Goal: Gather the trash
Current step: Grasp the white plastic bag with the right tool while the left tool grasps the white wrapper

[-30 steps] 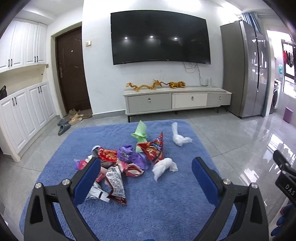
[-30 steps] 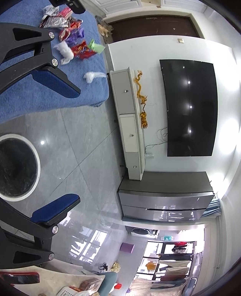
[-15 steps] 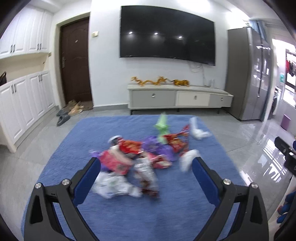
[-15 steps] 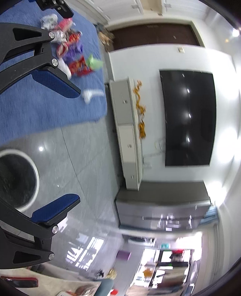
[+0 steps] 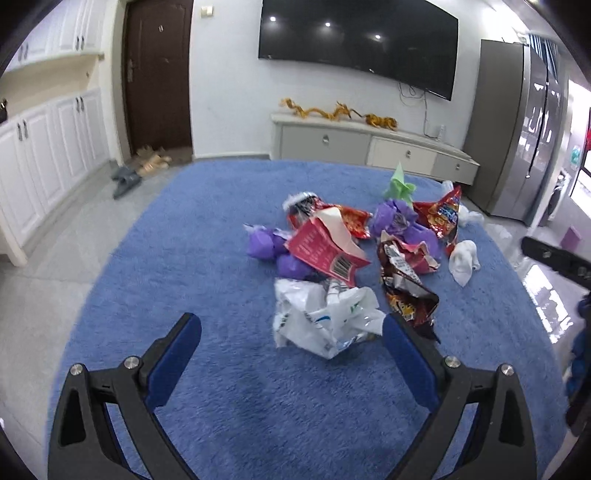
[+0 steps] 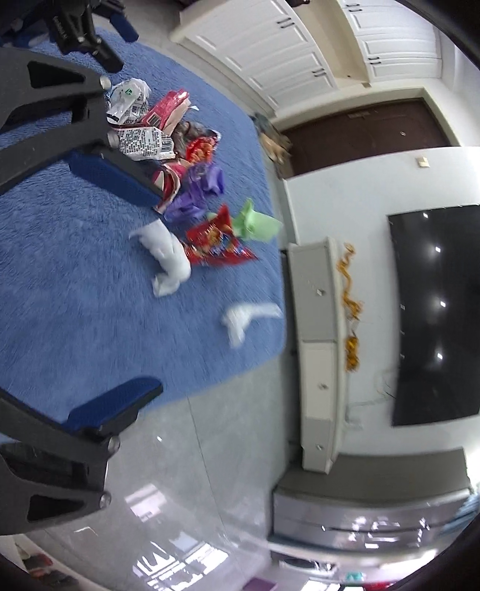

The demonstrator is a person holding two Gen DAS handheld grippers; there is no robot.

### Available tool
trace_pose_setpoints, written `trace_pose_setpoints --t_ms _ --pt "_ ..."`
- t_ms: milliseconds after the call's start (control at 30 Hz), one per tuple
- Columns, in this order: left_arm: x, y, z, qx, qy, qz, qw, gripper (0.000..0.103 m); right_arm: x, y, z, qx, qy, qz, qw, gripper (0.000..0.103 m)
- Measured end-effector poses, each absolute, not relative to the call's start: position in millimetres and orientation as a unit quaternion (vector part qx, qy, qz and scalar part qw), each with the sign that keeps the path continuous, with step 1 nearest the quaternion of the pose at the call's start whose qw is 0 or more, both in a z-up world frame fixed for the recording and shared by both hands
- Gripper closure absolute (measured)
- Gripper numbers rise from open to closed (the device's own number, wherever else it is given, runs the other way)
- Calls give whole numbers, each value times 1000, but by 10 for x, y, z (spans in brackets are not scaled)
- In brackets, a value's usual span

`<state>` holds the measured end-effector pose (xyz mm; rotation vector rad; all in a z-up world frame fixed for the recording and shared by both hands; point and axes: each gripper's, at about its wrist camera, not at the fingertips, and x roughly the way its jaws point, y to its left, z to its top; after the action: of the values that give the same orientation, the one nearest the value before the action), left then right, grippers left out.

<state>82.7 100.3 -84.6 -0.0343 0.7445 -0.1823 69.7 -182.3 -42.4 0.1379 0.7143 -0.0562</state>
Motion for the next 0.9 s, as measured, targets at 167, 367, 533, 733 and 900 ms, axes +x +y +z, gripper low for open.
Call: trace_pose_setpoints --t_ms 167,367,533,733,900 --pt "1065 938 -901 -28 378 -102 920 4 1015 -1754 -586 64 370 -10 927 15" --pt "1229 883 -1082 -35 411 -104 905 12 1366 -1782 -828 59 398 -2 916 15" --pt "1198 857 -1125 -49 424 -126 895 38 1487 -1840 -1002 75 418 10 905 33" --pt "1102 885 -1135 -67 429 -127 892 75 1324 -1876 -1018 77 421 38 903 76" --pt "911 857 -1064 -66 419 -121 898 81 1059 -1866 -886 70 410 46 908 89"
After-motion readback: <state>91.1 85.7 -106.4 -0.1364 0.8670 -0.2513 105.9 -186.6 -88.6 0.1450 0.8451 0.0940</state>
